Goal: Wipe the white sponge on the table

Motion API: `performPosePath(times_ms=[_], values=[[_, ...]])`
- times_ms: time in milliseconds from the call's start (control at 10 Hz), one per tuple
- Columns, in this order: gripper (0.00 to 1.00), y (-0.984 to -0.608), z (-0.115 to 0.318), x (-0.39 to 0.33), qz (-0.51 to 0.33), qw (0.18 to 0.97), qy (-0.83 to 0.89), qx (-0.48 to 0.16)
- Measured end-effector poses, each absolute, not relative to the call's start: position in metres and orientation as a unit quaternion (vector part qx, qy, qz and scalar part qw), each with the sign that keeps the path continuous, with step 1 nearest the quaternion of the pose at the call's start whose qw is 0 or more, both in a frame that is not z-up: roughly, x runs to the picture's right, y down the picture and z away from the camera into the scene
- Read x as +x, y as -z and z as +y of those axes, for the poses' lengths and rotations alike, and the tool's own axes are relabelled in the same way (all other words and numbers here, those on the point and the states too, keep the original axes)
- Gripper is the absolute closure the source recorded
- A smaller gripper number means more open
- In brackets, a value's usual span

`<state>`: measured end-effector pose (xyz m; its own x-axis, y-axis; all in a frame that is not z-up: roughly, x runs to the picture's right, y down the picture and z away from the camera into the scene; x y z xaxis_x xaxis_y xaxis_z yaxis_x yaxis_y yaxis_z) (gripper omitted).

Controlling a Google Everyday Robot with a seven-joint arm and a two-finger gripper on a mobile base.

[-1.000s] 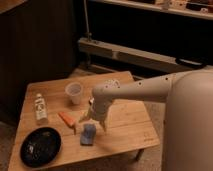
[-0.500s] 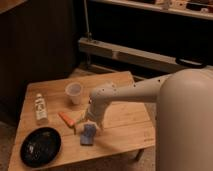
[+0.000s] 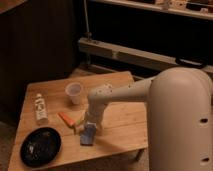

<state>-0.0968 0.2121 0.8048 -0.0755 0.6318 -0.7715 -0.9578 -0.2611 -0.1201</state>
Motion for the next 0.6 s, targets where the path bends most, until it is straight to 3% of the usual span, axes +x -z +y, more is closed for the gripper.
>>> performPosePath(times_ms=[600], values=[[0.20, -0.8017, 0.2155, -0.1076, 0.227, 0.598, -0.668, -0.381]])
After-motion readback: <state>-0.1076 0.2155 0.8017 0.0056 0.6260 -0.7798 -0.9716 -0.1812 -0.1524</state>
